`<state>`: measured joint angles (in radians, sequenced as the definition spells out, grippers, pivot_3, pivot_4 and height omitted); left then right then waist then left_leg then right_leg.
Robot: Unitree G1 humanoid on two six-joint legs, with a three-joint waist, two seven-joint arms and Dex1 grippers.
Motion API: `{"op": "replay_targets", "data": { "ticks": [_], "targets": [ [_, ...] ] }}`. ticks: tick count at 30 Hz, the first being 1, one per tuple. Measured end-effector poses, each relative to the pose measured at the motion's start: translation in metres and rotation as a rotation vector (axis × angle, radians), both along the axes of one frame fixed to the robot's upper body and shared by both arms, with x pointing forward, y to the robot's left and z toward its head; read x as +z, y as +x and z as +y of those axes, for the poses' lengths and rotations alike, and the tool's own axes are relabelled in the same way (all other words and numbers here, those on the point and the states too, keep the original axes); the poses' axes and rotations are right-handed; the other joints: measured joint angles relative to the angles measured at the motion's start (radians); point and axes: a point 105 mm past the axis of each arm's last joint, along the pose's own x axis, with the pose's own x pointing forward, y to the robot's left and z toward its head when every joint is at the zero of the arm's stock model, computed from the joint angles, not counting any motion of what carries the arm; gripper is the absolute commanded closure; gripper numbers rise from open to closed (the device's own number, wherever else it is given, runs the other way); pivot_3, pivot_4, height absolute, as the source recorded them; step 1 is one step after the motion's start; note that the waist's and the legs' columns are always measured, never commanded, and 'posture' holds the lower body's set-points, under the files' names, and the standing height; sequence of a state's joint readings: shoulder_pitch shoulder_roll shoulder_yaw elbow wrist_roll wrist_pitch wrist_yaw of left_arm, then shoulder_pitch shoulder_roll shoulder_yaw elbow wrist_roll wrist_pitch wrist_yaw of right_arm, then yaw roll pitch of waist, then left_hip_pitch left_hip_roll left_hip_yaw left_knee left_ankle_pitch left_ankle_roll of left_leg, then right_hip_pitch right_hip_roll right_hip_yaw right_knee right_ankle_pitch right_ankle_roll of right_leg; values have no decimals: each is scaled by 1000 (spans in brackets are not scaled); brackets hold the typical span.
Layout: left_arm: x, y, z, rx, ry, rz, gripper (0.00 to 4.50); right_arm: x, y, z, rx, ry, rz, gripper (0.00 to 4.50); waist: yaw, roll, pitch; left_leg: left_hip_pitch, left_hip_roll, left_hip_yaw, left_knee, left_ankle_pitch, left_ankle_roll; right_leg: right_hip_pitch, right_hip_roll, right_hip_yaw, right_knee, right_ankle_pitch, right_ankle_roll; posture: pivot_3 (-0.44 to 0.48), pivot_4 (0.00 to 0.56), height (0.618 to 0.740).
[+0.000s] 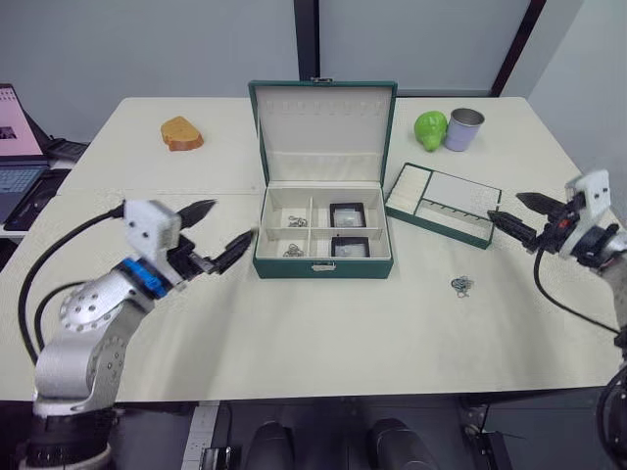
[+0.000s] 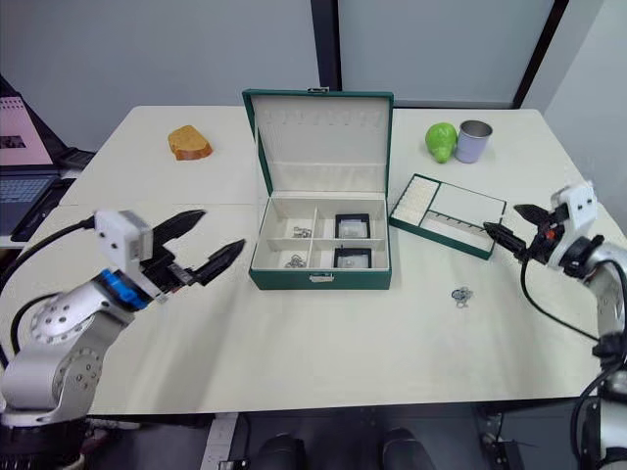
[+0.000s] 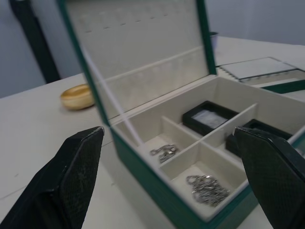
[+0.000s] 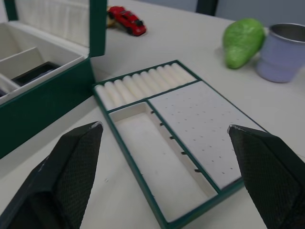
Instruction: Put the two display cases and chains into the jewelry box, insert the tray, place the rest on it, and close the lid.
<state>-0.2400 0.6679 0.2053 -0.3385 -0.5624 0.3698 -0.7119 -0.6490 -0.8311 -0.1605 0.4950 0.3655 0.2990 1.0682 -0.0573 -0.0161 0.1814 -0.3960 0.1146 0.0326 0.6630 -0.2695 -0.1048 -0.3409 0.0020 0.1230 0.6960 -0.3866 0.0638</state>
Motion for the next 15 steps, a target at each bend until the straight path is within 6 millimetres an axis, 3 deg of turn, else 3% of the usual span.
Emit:
{"op": "replay_targets", "data": {
  "ticks": [5, 10, 15],
  "targets": [
    [7, -2, -62, -259, 36, -6, 0, -7, 18, 35, 190, -144, 98, 44, -3, 0, 0, 0, 0, 0, 1, 0, 0, 0, 0, 0, 0, 0, 0, 0, 150, 740],
    [-8, -2, -91, -345, 38, 34, 0, -23, 35, 50, 218, -223, 150, 44, -12, 0, 0, -1, 0, 0, 3, 0, 0, -1, 0, 0, -2, 0, 0, 0, 150, 740],
    [-9, -1, -104, -359, -1, 37, 0, -42, 41, 56, 221, -272, 191, 44, -16, 0, 0, -1, 0, 0, 3, 0, 0, -1, 0, -1, -1, 0, 0, 0, 150, 740]
  ]
}}
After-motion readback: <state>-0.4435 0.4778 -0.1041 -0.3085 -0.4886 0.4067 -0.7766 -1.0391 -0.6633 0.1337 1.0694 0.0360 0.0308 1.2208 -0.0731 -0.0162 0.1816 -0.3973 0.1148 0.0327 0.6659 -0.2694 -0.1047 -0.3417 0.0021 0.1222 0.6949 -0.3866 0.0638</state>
